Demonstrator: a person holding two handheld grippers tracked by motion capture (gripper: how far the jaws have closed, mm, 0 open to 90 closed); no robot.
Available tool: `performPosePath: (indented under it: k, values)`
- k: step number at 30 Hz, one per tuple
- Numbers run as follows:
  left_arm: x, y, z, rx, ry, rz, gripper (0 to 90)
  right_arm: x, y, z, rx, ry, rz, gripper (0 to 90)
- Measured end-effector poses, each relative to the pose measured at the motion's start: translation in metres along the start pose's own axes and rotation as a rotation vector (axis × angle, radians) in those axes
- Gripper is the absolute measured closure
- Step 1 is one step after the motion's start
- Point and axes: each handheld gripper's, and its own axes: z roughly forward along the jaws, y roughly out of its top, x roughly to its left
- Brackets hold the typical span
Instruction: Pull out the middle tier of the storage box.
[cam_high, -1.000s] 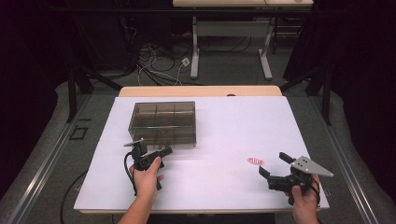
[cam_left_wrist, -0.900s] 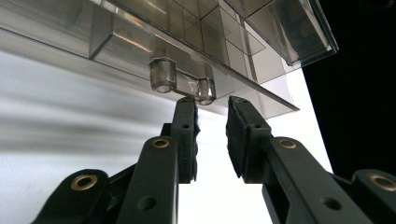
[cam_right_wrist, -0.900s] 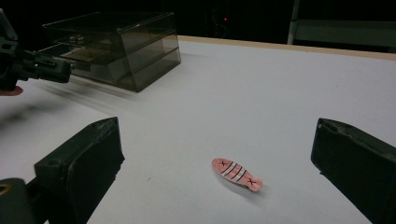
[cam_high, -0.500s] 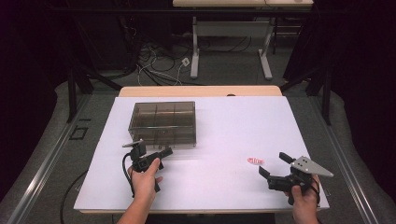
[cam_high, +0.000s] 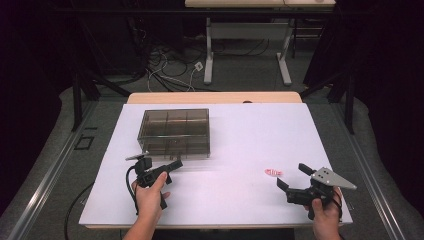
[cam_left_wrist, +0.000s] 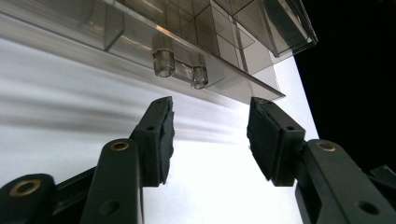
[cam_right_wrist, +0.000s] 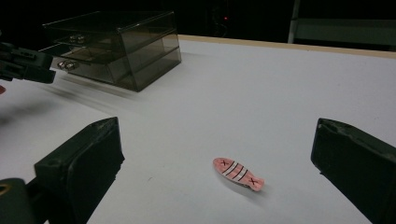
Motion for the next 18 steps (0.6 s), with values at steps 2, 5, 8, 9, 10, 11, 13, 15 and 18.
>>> performPosePath:
  k: [2,5,8,9,10,11,13,15,18]
  values:
    - [-0.0006,0.0007,-0.0016,-0.004,-0.004,0.0,48.7,0.0001,0.0,0.0001,0.0,0.001,0.001,1.5]
    - [-0.0018,0.001,-0.0041,0.0,-0.002,0.02,48.0,-0.0003,-0.0001,0.0001,0.002,-0.002,-0.004,1.5]
    - [-0.0037,0.0014,-0.0054,-0.009,0.002,0.038,46.8,-0.0004,-0.0002,0.0001,0.002,-0.002,-0.005,1.5]
    - [-0.0041,0.0014,-0.0063,-0.014,0.0,0.049,46.1,-0.0005,0.0,-0.0002,0.007,-0.001,-0.005,1.5]
    - [-0.0041,0.0014,-0.0063,-0.014,0.0,0.049,45.8,-0.0005,0.0,-0.0002,0.007,-0.001,-0.005,1.5]
    - [-0.005,0.0014,-0.0067,-0.016,-0.001,0.045,45.8,-0.0005,-0.0001,-0.0002,0.006,-0.001,-0.005,1.5]
    - [-0.0057,0.0018,-0.0078,-0.018,0.009,0.056,44.9,0.0,0.0,0.0,0.0,0.0,0.001,1.5]
    - [-0.0065,0.0022,-0.0086,-0.02,0.007,0.058,43.4,-0.0004,0.0001,-0.0004,0.006,0.0,-0.003,1.5]
    - [-0.0073,0.0029,-0.0101,-0.026,0.012,0.077,42.3,-0.0009,0.0006,-0.0018,0.028,0.004,-0.008,1.5]
